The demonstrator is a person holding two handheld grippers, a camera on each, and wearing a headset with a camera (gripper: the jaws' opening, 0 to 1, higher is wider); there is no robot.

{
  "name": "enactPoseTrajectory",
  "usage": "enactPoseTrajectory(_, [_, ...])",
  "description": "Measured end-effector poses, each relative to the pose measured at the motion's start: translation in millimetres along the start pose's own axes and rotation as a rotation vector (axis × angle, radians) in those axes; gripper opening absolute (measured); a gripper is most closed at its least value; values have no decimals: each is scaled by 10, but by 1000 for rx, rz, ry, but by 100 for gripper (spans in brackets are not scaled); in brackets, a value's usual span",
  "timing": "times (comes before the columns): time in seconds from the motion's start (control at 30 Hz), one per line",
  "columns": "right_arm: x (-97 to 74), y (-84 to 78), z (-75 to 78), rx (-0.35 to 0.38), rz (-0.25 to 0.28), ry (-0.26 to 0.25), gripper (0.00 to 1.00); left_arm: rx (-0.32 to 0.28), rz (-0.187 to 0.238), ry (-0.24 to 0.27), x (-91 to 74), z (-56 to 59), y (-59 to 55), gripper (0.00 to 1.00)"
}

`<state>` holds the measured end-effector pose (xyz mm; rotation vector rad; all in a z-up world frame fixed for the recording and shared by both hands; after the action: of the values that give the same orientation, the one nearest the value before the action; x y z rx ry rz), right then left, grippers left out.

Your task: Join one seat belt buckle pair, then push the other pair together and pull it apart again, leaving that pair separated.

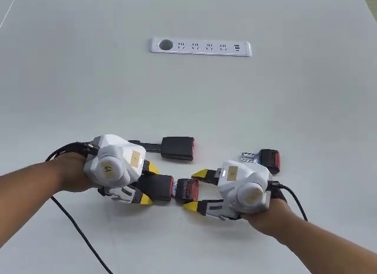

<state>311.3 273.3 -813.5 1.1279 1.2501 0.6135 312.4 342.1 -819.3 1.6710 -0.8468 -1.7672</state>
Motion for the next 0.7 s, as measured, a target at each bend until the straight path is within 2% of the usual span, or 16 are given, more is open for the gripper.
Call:
enactPoseTrajectory(0.03, [-17, 78, 30, 14, 41, -28, 64, 13, 2, 28, 5, -2, 12, 43])
enactPoseTrajectory(0.07, [-51, 126, 61, 7, 61, -49, 71, 10, -8, 24, -11, 29, 3, 51])
enactPoseTrajectory(0.1, [-116, 154, 64, 1, 70, -52, 74, 6, 19, 30, -40, 58, 51, 57])
enactPoseTrajectory(0.13, [-156, 169, 62, 6, 75, -54, 73, -10, 61, 42, -49, 67, 122, 61])
enactPoseTrajectory(0.17, [-197, 179, 69, 13, 81, -59, 73, -53, 87, 76, -90, 56, 177, 62])
enactPoseTrajectory(0.2, [-249, 184, 75, 18, 85, -66, 74, -70, 97, 96, -125, 42, 201, 64])
enactPoseTrajectory(0.23, [-291, 177, 84, 16, 81, -76, 75, -62, 108, 113, -162, 22, 230, 66])
enactPoseTrajectory(0.3, [-378, 167, 95, 13, 81, -83, 78, -67, 120, 124, -220, 21, 257, 71])
enactPoseTrajectory(0.43, [-554, 169, 188, 19, 89, -110, 80, -52, 124, 114, -262, 75, 332, 76])
enactPoseTrajectory(0.5, [-621, 196, 274, 48, 110, -136, 82, -52, 131, 121, -279, 48, 375, 77])
enactPoseTrajectory(0.6, [-778, 248, 474, 117, 152, -191, 82, -40, 157, 165, -323, -100, 466, 80])
enactPoseTrajectory(0.7, [-927, 252, 645, 94, 152, -220, 82, -34, 169, 187, -371, -219, 520, 83])
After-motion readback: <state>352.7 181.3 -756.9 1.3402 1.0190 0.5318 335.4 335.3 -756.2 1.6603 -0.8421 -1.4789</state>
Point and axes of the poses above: the centre of the closed fingertips' face, and the gripper's own axes: x roughly forward along the fingers, z roughly to its right, y roughly out of its top, the point moved 1 cm from there along -x, roughly backward along the fingers, and after that the axes turned 15 degrees about z, right-handed, at the moved point
